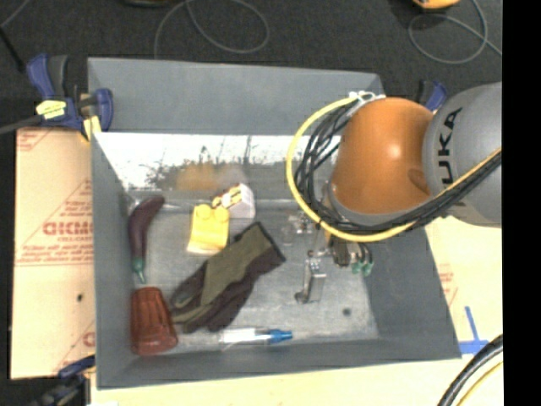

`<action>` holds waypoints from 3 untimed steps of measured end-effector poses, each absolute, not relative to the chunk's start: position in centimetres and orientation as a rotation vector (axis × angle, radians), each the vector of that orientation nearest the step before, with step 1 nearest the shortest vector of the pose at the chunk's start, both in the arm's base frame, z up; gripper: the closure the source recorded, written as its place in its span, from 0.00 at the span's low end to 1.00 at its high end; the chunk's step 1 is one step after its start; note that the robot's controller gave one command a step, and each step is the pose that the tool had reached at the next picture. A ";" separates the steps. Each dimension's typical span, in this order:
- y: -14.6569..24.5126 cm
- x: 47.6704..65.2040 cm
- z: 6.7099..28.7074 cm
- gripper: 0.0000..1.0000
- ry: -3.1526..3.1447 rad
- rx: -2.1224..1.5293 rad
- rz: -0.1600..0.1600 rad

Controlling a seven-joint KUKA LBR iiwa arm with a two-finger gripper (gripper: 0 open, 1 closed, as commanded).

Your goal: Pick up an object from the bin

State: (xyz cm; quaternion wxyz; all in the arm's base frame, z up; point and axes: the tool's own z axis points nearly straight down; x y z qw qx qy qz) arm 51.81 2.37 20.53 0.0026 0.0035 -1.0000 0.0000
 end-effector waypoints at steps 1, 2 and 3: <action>2.4 52.0 21.0 0.00 -3.145 0.010 -0.001; 6.5 53.4 17.0 0.00 -3.152 0.037 0.002; 9.4 52.5 12.9 0.00 -3.124 0.349 -0.001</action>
Offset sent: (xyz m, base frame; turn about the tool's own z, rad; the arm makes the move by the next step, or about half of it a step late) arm 0.0239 0.0890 -0.0840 -0.0496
